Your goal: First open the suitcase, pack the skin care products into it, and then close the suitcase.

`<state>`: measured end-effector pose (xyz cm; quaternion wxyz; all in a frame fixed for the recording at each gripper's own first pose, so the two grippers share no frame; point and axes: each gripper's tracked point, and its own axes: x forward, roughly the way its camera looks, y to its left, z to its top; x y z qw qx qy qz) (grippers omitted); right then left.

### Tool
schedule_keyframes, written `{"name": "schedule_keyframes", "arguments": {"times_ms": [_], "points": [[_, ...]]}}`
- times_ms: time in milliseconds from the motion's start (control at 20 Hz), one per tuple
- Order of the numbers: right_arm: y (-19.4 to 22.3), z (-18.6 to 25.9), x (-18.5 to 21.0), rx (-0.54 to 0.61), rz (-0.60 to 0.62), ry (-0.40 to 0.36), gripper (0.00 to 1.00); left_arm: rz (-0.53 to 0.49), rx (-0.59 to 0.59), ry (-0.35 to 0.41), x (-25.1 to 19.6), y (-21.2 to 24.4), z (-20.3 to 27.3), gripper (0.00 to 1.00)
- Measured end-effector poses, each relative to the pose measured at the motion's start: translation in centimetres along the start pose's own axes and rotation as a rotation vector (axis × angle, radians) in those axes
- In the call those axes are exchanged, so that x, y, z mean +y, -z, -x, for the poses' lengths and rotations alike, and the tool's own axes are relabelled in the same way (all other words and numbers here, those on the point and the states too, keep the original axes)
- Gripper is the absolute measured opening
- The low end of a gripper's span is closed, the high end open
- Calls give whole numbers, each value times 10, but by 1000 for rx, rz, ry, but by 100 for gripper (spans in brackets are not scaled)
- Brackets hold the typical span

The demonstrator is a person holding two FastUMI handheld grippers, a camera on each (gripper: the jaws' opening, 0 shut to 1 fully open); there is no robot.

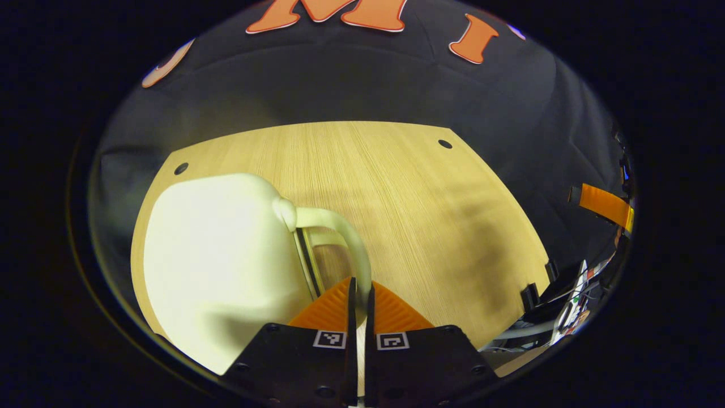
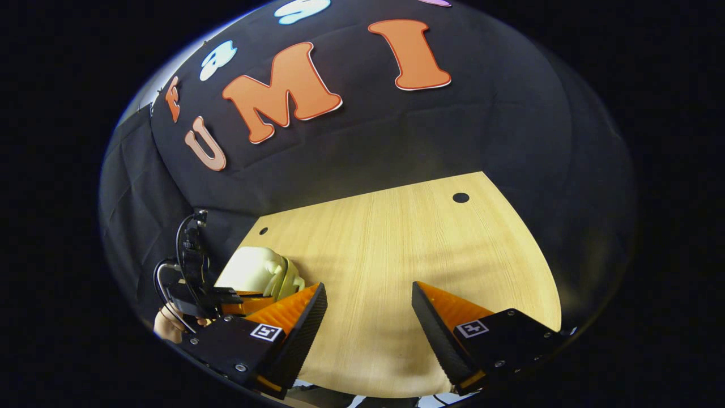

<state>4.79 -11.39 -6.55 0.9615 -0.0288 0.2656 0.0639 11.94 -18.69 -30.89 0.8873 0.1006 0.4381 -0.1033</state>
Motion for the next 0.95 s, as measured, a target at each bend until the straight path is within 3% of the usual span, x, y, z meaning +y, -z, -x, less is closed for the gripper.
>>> {"name": "schedule_keyframes", "arguments": {"times_ms": [150, 200, 350, 500, 750, 950], "points": [[0, -2, 4, 8, 25, 2, 96, -13, -6, -4, -7, 1, 0, 5], [-1, 1, 4, 7, 35, 2, 96, 11, -10, -8, -10, 1, 6, 14], [-5, 5, 7, -6, 71, 1, 96, 62, -49, -21, -15, 0, 14, 92], [-16, 14, 13, -40, 122, 5, 96, 26, -178, -101, -8, -33, 55, 95], [-54, 31, 30, -144, 202, 23, 95, 41, -464, -124, -20, -114, 149, 99], [-89, 50, 54, -278, 253, 31, 96, -43, -697, -244, -12, -156, 212, 99]]}}
